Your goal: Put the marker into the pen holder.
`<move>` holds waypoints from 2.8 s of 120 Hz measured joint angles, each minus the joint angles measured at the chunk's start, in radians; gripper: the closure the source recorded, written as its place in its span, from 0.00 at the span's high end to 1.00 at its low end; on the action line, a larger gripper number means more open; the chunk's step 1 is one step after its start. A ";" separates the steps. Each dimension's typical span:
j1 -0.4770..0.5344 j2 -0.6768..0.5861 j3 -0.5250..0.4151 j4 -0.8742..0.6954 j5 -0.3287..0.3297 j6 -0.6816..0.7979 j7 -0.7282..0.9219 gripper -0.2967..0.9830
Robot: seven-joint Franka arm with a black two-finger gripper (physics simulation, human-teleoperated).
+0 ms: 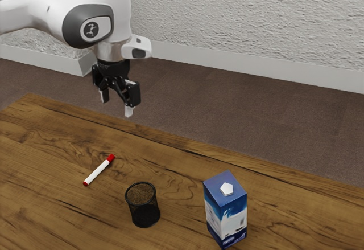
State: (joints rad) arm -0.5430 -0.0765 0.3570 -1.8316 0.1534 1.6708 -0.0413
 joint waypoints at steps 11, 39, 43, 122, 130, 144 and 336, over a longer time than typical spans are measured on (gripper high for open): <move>0.009 0.001 0.004 -0.006 -0.003 0.039 -0.005 0.75; 0.118 0.190 0.057 -0.119 -0.009 0.265 -0.003 0.68; 0.191 0.257 0.058 -0.120 -0.028 0.312 0.008 0.65; 0.309 0.502 0.040 -0.184 -0.143 0.683 0.161 0.48; 0.308 0.498 0.040 -0.194 -0.144 0.690 0.170 0.48; 0.304 0.467 0.040 -0.227 -0.143 0.698 0.182 0.47; 0.147 0.202 0.050 -0.296 -0.108 0.729 0.178 0.16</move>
State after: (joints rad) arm -0.3963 0.1255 0.4072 -2.1274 0.0453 2.4001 0.1368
